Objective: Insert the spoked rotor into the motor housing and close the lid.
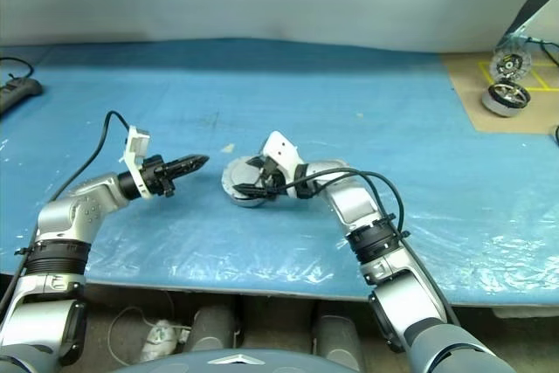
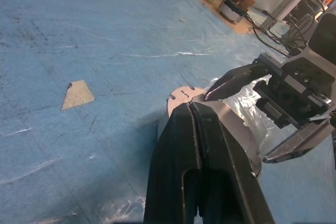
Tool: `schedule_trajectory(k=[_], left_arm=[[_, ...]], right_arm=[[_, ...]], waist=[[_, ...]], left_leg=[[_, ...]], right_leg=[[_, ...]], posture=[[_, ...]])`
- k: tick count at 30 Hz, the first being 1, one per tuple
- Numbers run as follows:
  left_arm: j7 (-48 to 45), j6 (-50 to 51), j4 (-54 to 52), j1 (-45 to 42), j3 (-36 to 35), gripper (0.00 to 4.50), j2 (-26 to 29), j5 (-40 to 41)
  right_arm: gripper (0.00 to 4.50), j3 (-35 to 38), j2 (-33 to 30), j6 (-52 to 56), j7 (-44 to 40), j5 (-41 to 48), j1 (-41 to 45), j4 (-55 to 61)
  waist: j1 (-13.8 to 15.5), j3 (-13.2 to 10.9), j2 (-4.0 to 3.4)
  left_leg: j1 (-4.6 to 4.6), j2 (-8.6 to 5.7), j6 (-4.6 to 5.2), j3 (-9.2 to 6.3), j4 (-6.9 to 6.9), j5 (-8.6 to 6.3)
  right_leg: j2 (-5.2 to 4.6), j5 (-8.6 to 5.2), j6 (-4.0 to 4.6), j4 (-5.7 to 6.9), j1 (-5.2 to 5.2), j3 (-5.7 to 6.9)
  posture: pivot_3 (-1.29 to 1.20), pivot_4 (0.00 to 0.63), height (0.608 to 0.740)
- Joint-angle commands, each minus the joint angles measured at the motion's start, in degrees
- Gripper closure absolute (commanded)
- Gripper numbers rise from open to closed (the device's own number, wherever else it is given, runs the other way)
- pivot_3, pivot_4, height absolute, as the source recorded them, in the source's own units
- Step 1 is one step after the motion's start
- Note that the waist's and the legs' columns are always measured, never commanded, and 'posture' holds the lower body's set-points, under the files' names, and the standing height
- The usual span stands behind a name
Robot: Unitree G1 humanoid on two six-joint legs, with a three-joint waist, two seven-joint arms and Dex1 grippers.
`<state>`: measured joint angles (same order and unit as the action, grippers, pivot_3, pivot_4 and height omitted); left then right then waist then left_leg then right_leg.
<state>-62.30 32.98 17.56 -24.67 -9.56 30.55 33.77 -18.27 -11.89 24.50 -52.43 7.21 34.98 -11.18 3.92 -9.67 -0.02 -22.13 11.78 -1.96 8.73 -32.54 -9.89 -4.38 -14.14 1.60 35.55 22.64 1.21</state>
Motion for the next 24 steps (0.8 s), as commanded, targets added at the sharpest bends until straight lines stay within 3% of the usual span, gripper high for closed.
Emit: schedule_trajectory(k=[1, 11, 16, 20, 24], left_arm=[[-0.41, -0.95, -0.39, -1.22, -0.5, 4.5, -0.06, 0.2], [-0.52, -1.48, 0.55, -1.79, -0.45, 4.5, -0.13, -0.32], [-0.51, -1.54, 0.68, -1.71, -0.51, 4.5, -0.19, -0.46], [-0.48, -1.48, 0.57, -1.64, -0.56, 4.5, -0.36, -0.53], [-0.5, -1.51, 0.75, -1.82, -0.54, 4.5, -0.48, -0.67]], right_arm=[[0.02, -0.26, 0.59, 0.84, 0.9, 0.14, -0.05, 0.82], [0.02, -1.02, 1.18, -3.51, 4.28, -3.16, 1.22, -4.18], [0.02, -2.29, 0.5, -4.12, 1.75, -2.94, 0.29, -3.14], [1.23, -2.69, -0.27, -4.64, 0.88, -3.33, -0.33, -2.63], [1.31, -2.79, -0.69, -4.58, 0.75, -3.67, -0.03, -2.21]], waist=[[0.0, 0.0, 0.0], [-0.03, 0.0, 0.0], [-0.03, 0.0, 0.0], [-0.02, 0.0, 0.0], [-0.02, 0.0, 0.0]], left_leg=[[0.0, 0.0, 0.0, 0.01, 0.02, 0.0], [0.0, -0.01, -0.01, 0.04, 0.14, 0.0], [0.0, -0.01, -0.01, 0.04, 0.15, 0.0], [0.0, 0.0, -0.01, 0.04, 0.16, 0.0], [0.0, 0.0, -0.01, 0.04, 0.16, 0.0]], right_leg=[[0.0, 0.0, 0.0, 0.0, 0.01, 0.0], [0.0, -0.01, 0.01, -0.05, 0.06, 0.0], [0.0, -0.01, 0.01, -0.06, 0.06, 0.0], [0.0, -0.01, 0.01, -0.06, 0.06, 0.0], [0.0, -0.01, 0.01, -0.07, 0.05, 0.0]], posture=[[0.0, 0.15, 0.74], [0.0, 0.15, 0.74], [0.0, 0.15, 0.74], [0.0, 0.15, 0.74], [0.0, 0.15, 0.74]])
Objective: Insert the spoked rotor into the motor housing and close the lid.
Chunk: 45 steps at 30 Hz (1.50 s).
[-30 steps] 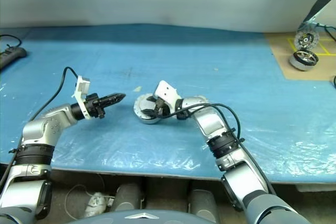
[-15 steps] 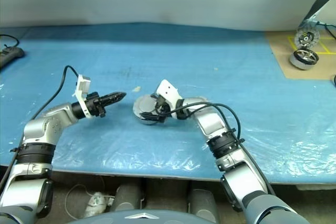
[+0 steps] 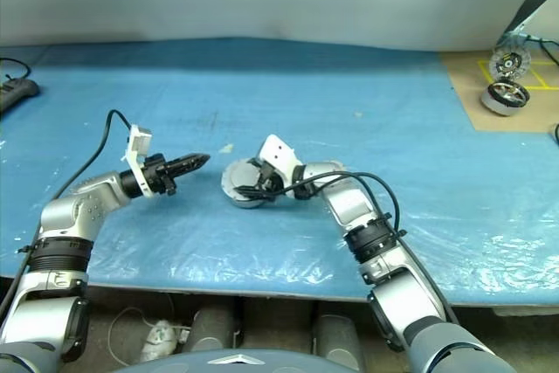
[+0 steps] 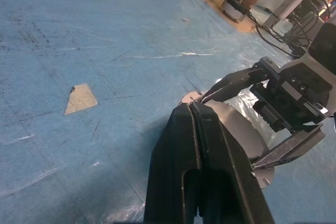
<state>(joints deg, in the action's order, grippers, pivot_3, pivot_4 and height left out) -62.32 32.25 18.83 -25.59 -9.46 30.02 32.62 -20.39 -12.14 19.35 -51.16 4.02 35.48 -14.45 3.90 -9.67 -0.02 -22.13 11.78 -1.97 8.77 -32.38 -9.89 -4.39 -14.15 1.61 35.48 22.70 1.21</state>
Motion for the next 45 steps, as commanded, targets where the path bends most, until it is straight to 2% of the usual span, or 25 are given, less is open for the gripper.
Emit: schedule_trajectory(k=[1, 5, 11, 22, 28, 36, 42, 45], left_arm=[[-0.49, -0.76, -0.5, -0.92, -0.64, 4.5, 0.02, 0.47], [-0.46, -0.84, -0.37, -1.02, -0.56, 4.5, -0.17, 0.39], [0.03, -0.53, -0.3, -1.22, -0.81, 4.5, -0.98, 0.64], [-0.47, -0.83, -0.15, -1.34, -0.3, 4.5, -0.67, -0.02], [-0.88, -0.85, -0.36, -1.42, 0.03, 4.5, -0.69, -0.03], [-1.23, -0.8, -0.48, -1.6, 0.41, 4.5, -0.62, -0.02], [-1.38, -0.91, -0.13, -1.86, 0.56, 4.5, -0.78, -0.19], [-1.37, -1.11, 0.13, -2.06, 0.44, 4.5, -0.8, -0.23]], right_arm=[[1.31, 0.01, -0.25, 1.37, -1.03, 0.7, -0.43, 1.5], [1.31, 3.47, 1.12, 6.19, -1.89, 5.84, 0.24, 3.64], [1.31, 2.03, 0.02, 6.86, -2.89, 5.2, 0.1, 4.55], [1.31, -0.66, 0.85, 1.37, 1.94, -0.46, -1.34, -2.55], [1.31, -3.34, -1.03, -1.58, 0.5, -3.24, -2.58, -5.23], [1.31, 1.92, -1.03, 4.1, -3.47, 3.71, -0.55, -0.94], [1.31, -2.67, -1.47, -0.73, -1.41, -2.32, -0.8, -4.8], [1.31, -3.57, -0.93, -0.77, -1.05, -2.64, -2.38, -4.75]], waist=[[0.0, 0.0, 0.0], [0.01, 0.0, 0.0], [0.02, 0.0, 0.0], [-0.04, 0.0, 0.0], [-0.05, 0.0, 0.01], [0.06, 0.0, 0.01], [0.01, 0.0, 0.01], [-0.05, 0.0, 0.01]], left_leg=[[0.0, 0.0, 0.0, 0.0, 0.0, 0.0], [-0.02, 0.0, 0.0, 0.0, 0.02, 0.0], [-0.08, -0.01, 0.0, 0.0, 0.06, 0.0], [-0.03, -0.01, -0.01, 0.0, 0.07, 0.0], [0.17, 0.0, -0.01, 0.01, 0.06, 0.0], [0.3, 0.02, -0.01, 0.0, 0.07, 0.0], [0.2, 0.0, -0.01, 0.0, 0.12, 0.0], [0.26, 0.01, -0.01, 0.01, 0.12, 0.0]], right_leg=[[0.0, 0.0, 0.0, 0.0, 0.0, 0.0], [0.0, 0.0, 0.0, -0.04, 0.01, 0.0], [0.0, 0.0, 0.0, -0.05, 0.06, 0.03], [0.01, 0.0, 0.0, -0.03, 0.05, 0.02], [0.0, 0.0, 0.01, -0.02, -0.11, -0.03], [-0.02, -0.01, 0.01, -0.15, -0.31, -0.05], [0.01, -0.01, 0.01, -0.15, -0.2, 0.02], [0.0, -0.01, 0.02, -0.15, -0.25, 0.0]], posture=[[0.0, 0.15, 0.74], [0.0, 0.15, 0.74], [0.0, 0.15, 0.74], [0.0, 0.15, 0.74], [0.0, 0.15, 0.74], [0.0, 0.15, 0.74], [0.0, 0.15, 0.74], [0.0, 0.15, 0.74]])
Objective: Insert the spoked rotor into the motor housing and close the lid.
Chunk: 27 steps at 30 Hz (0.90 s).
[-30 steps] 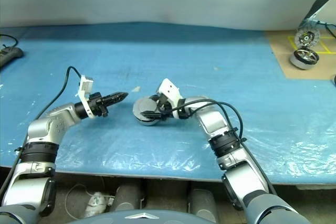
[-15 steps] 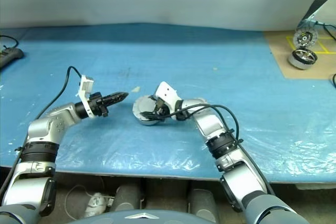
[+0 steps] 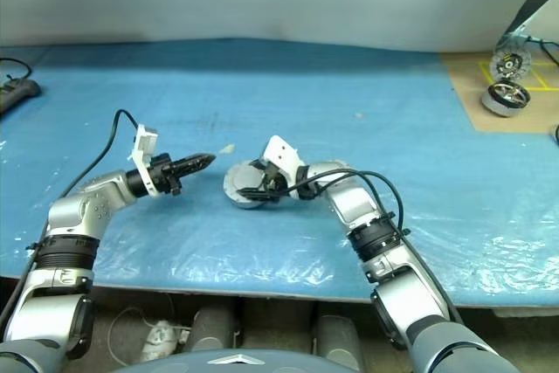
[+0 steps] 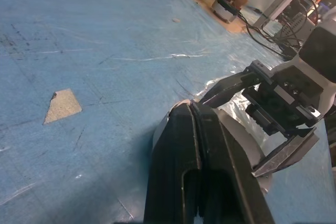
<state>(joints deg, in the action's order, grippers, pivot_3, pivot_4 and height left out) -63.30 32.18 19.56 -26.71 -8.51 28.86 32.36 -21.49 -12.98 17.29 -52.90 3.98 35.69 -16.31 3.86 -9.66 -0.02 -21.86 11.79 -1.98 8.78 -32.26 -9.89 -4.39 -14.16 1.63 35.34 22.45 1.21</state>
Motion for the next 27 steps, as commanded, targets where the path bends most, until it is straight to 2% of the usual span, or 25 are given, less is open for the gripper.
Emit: schedule_trajectory(k=[1, 9, 15, 19, 23, 27], left_arm=[[-0.4, -1.13, -0.56, -0.9, -0.51, 4.5, 0.38, 0.0], [-0.47, -1.03, -0.91, -0.5, -0.22, 4.5, 0.23, 0.1], [-0.61, -1.12, -0.75, -0.9, 0.33, 4.5, -0.02, -0.15], [-0.55, -0.79, -1.77, -0.21, 1.12, 4.5, -0.59, -0.11], [-1.82, -1.08, -4.47, 1.22, 5.07, 4.5, -1.48, -1.3], [-1.34, -4.91, -1.56, 0.44, 8.98, 4.5, -3.4, -5.5]], right_arm=[[1.31, -2.28, 0.06, 1.51, 1.01, -2.46, -2.91, -2.88], [1.31, -0.92, 0.4, 3.09, 3.32, -2.18, -2.97, -4.13], [1.31, -3.5, -0.59, 1.86, 5.26, -6.28, -3.89, -8.84], [1.31, -1.98, -1.57, 3.0, 3.44, -3.93, -5.3, -5.34], [1.31, -0.23, -2.51, 5.08, 0.82, -0.79, -6.73, -0.64], [1.31, -0.32, -3.14, 5.88, 1.02, -1.06, -7.01, 0.84]], waist=[[0.0, 0.0, 0.0], [0.0, 0.0, 0.0], [-0.01, 0.05, -0.01], [0.08, 0.1, -0.07], [0.62, 0.13, -0.1], [0.72, 0.2, -0.03]], left_leg=[[0.06, 0.01, 0.0, 0.0, 0.0, 0.0], [0.19, 0.02, 0.0, 0.0, 0.03, 0.0], [0.36, 0.02, 0.01, 0.0, 0.08, -0.01], [0.79, -0.03, 0.06, 0.01, 0.28, -0.05], [0.75, -0.09, 0.08, 0.03, 0.55, -0.06], [0.53, -0.12, 0.01, 0.18, 0.67, 0.0]], right_leg=[[0.0, 0.0, 0.0, 0.0, -0.04, -0.01], [-0.01, -0.01, 0.0, 0.0, -0.13, -0.09], [-0.01, -0.01, 0.0, 0.0, -0.23, -0.14], [-0.04, -0.04, -0.05, -0.01, -0.51, -0.24], [-0.09, -0.05, -0.06, -0.21, -0.5, -0.28], [-0.1, -0.06, -0.09, -0.65, -0.46, -0.26]], posture=[[0.0, 0.15, 0.74], [0.0, 0.15, 0.74], [0.0, 0.15, 0.74], [0.0, 0.15, 0.74], [0.0, 0.15, 0.74], [0.0, 0.15, 0.74]])
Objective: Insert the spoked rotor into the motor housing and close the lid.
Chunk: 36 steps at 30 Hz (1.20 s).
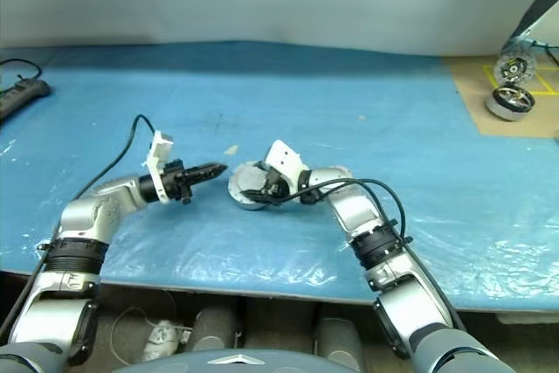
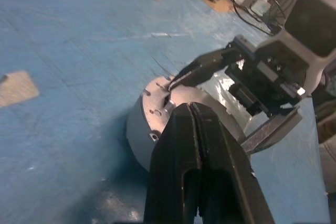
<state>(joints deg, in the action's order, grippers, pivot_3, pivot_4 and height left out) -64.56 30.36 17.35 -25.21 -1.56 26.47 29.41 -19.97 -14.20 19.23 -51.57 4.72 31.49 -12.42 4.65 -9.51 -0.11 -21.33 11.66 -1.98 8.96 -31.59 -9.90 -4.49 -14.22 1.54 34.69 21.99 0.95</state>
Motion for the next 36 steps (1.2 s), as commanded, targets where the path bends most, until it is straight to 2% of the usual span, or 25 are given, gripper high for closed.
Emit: schedule_trajectory(k=[1, 8, 11, 17, 23, 27, 36], left_arm=[[0.06, -4.23, 1.87, -1.31, 2.74, 4.5, -1.54, -3.61], [-0.58, -11.0, 7.75, -0.54, 8.83, 4.5, -1.32, -11.91], [-1.37, -12.19, 9.57, -0.87, 8.18, 4.5, -0.62, -12.14], [-5.46, -17.11, 12.75, -0.09, 9.26, 4.5, 2.22, -14.27], [-8.11, -17.98, 9.83, 2.26, 11.76, 4.5, 1.37, -14.79], [-7.43, -17.39, 6.8, 2.98, 12.93, 4.5, -1.8, -14.27], [-8.0, -19.71, 8.47, 3.99, 13.74, 4.5, -0.81, -17.92]], right_arm=[[1.31, -1.83, -1.87, 4.12, -0.32, -1.75, -2.85, -3.05], [1.31, -2.15, -1.88, 4.81, 0.6, -2.08, -3.15, -2.22], [1.31, -1.94, -2.08, 5.44, 0.88, -1.8, -3.67, -1.41], [1.31, -1.85, -2.5, 5.97, 1.05, -1.6, -4.04, -0.77], [1.31, -1.97, -2.14, 5.89, 1.14, -1.37, -3.66, -1.28], [1.31, -2.22, -1.62, 5.41, 1.53, -1.57, -3.3, -1.75], [1.31, -2.23, -1.73, 5.2, 1.78, -1.95, -3.76, -1.31]], waist=[[-0.09, 0.06, 0.11], [0.04, 0.48, -0.13], [0.06, 0.74, -0.13], [0.08, 1.12, -0.08], [0.52, 1.47, -0.21], [0.86, 1.5, -0.22], [0.96, 1.8, -0.19]], left_leg=[[-0.12, -0.01, -0.01, 0.02, 0.02, 0.0], [0.17, 0.04, -0.05, 0.0, 0.28, -0.02], [0.48, -0.13, -0.04, 0.0, 0.35, -0.03], [0.55, -0.28, -0.04, 0.01, 0.48, -0.04], [0.59, -0.41, -0.03, 0.01, 0.6, -0.04], [0.84, -0.55, 0.17, 0.01, 0.66, -0.16], [1.19, -0.72, 0.2, -0.22, 1.01, -0.18]], right_leg=[[-0.01, 0.01, -0.01, 0.0, 0.1, 0.01], [-0.01, -0.04, -0.04, 0.01, -0.15, 0.19], [-0.2, -0.26, -0.17, -0.1, -0.52, 0.17], [-0.34, -0.32, -0.26, -0.13, -0.55, 0.16], [-0.52, -0.41, -0.33, -0.14, -0.61, 0.17], [-0.68, -0.5, -0.44, -0.15, -0.84, 0.16], [-0.78, -0.86, -1.01, -0.24, -1.02, 0.01]], posture=[[0.0, 0.15, 0.74], [0.0, 0.15, 0.74], [0.0, 0.15, 0.74], [0.0, 0.15, 0.74], [0.0, 0.15, 0.74], [0.0, 0.15, 0.74], [0.0, 0.15, 0.74]])
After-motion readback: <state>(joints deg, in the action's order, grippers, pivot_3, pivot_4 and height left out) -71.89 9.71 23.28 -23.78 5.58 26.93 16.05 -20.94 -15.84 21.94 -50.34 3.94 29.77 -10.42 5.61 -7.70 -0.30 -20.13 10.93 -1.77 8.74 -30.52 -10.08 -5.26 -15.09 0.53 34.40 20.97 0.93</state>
